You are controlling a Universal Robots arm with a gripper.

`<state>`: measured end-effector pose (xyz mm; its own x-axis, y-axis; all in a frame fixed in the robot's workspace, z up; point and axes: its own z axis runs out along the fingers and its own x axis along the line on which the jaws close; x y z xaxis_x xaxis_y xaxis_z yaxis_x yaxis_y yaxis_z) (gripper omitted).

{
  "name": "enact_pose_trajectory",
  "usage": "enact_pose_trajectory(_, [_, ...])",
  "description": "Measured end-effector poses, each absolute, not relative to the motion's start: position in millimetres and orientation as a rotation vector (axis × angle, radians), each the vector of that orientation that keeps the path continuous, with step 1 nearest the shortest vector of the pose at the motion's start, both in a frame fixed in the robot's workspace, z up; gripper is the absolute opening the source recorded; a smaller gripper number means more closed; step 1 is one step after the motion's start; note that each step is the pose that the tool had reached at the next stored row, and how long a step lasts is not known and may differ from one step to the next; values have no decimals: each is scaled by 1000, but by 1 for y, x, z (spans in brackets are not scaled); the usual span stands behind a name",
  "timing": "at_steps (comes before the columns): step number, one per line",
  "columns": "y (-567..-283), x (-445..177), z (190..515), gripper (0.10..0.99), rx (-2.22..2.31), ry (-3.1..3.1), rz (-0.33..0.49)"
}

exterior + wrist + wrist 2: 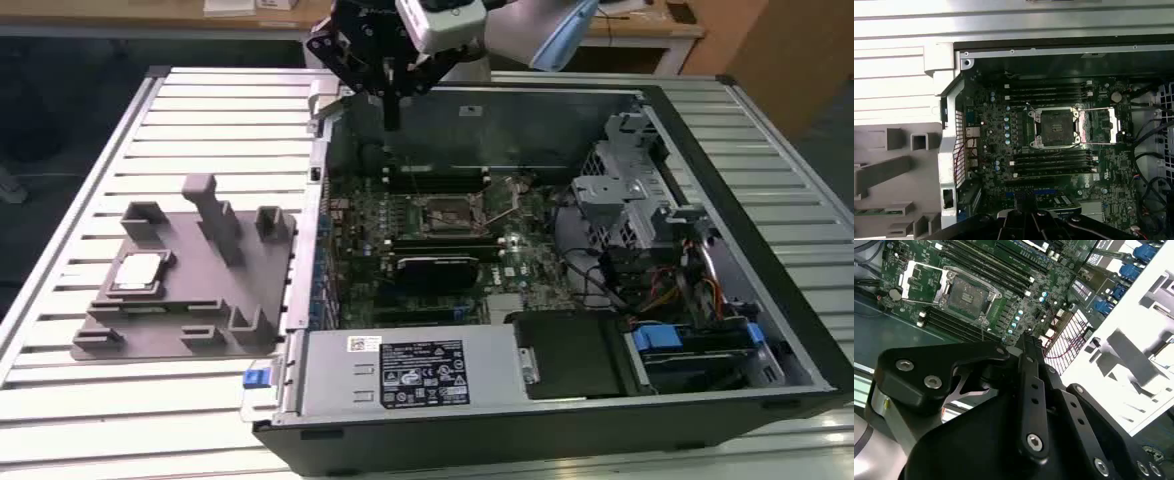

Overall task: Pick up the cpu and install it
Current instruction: 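Reach for the cpu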

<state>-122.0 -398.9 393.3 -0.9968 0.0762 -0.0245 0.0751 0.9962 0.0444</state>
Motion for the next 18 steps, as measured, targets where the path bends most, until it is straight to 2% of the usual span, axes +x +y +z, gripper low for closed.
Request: enact_pose_trajectory(18, [-399, -129, 393, 106, 118, 3112, 68])
